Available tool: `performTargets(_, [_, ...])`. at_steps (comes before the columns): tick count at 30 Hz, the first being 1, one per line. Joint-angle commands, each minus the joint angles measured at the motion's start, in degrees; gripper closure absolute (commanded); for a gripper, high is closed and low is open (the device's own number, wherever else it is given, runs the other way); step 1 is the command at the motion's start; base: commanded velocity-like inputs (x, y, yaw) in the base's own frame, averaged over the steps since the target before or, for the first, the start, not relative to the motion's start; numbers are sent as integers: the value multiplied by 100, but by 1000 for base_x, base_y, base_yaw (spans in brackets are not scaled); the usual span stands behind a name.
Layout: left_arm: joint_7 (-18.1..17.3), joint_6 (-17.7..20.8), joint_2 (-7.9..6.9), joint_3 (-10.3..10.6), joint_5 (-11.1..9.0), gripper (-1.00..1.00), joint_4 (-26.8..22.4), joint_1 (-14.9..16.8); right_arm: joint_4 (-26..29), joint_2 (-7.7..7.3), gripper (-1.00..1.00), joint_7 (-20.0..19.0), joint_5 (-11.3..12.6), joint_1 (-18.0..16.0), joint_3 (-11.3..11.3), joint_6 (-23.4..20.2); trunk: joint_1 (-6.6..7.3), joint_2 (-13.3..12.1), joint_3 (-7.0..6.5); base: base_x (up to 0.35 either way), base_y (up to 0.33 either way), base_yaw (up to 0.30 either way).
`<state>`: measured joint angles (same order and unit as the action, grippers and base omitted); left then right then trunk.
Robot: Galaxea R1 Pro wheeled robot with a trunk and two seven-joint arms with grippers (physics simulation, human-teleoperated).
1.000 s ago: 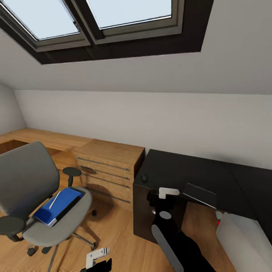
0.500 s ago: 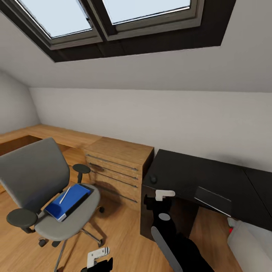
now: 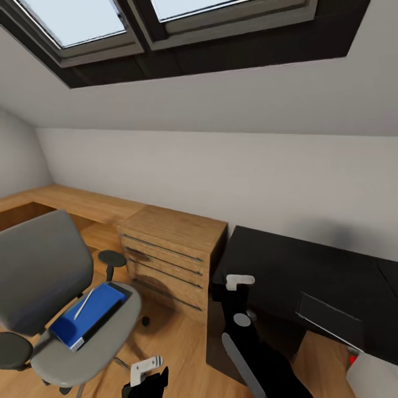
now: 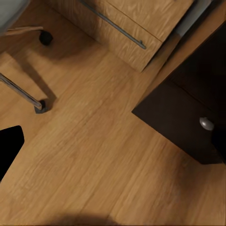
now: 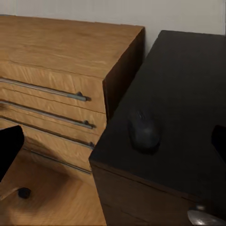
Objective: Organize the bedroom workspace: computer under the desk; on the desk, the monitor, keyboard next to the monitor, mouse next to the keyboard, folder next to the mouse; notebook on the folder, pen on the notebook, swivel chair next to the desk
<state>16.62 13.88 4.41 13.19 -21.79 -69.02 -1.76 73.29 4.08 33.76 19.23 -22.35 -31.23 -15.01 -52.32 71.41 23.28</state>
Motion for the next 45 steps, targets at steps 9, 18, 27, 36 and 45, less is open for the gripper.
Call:
performTargets(9, [51,18,-1,7,-53,-100,-56,0,-671,-1,-100,-217,-67,-31,0,24,-4,4,5,149,0,0])
performTargets(18, [52,23,-1,8,-53,-100,-59,1,-1313,-21,-100,-512,-105,-311,19,48,-4,4,5,208,0,0])
performTargets(27, [52,22,-1,8,-53,-100,-52,0,-3086,-28,-100,-1150,-96,-1096,34,875,-4,4,5,14,0,0])
performTargets(36, [52,24,-1,8,-53,-100,-50,0,-4490,-37,-100,-1614,-55,-1631,51,1487,-4,4,5,0,0,0])
performTargets(45, [52,20,7,8,-53,-100,-50,0,-5914,-13,-100,-2403,305,-2400,89,1866,-4,4,5,0,0,0])
